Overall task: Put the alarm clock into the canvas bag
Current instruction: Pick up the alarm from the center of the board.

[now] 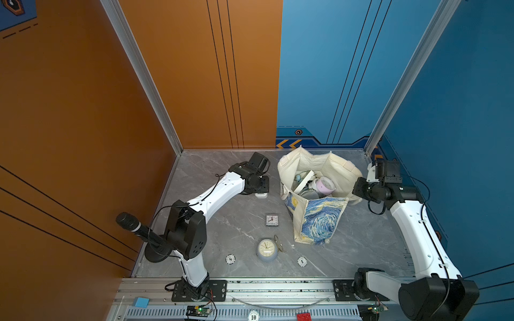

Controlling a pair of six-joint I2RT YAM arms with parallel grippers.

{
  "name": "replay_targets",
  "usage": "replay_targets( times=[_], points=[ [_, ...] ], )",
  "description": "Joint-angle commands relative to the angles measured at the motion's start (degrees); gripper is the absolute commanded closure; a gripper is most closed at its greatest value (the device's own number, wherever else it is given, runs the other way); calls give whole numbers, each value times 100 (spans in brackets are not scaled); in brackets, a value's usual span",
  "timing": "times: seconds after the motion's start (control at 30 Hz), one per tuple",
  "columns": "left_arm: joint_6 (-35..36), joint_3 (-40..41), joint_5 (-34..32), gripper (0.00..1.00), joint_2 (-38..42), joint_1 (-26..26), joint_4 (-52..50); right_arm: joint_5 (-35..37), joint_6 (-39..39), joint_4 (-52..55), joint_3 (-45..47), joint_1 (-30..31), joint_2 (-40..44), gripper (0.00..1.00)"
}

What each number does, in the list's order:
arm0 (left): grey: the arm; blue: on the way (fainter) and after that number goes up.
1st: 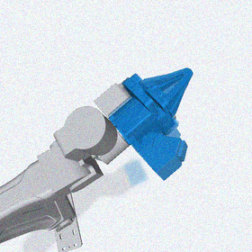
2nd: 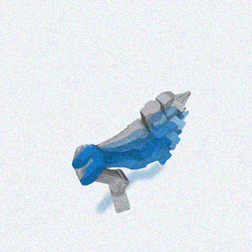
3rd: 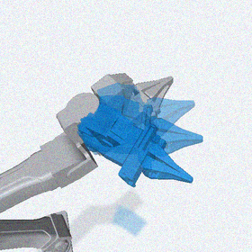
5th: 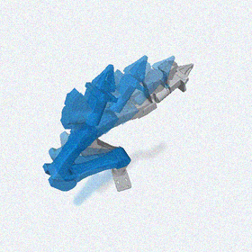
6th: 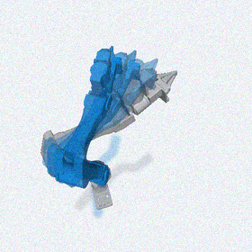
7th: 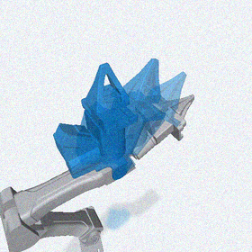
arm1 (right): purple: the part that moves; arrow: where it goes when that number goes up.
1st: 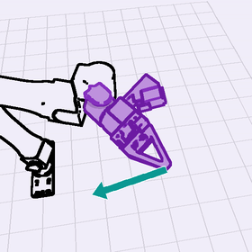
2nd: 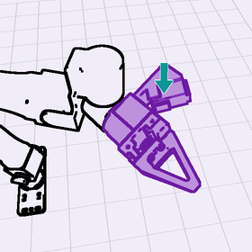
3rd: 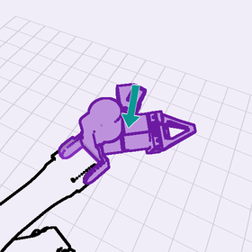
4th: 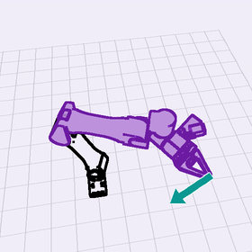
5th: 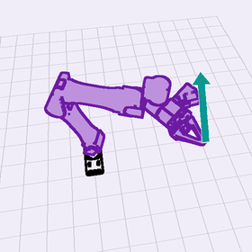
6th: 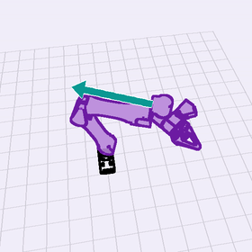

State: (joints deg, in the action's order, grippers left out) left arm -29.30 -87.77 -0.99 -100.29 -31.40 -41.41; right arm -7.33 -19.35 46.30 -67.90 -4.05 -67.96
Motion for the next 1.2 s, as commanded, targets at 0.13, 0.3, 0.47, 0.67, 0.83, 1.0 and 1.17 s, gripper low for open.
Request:
replay_targets(
  times=[0.13,0.3,0.47,0.67,0.83,1.0,1.17],
  points=[
    [350,-256,292,47,730,90,96,9,70,97,-166,46,77,90],
    [503,-620,414,47,956,76,149,-23,68,137,-216,54,56,90],
    [607,-1063,519,47,1020,20,142,-50,66,176,-295,63,58,90],
    [858,-1821,655,47,804,-319,142,-76,61,186,-311,80,84,90],
    [987,-2611,823,47,293,-647,142,-80,56,212,-360,104,108,90],
    [926,-3334,1069,48,-318,-928,133,-78,107,335,-495,117,124,90],
    [889,-3909,1237,48,-940,-1157,133,-48,98,361,-520,124,188,90]
  ],
)
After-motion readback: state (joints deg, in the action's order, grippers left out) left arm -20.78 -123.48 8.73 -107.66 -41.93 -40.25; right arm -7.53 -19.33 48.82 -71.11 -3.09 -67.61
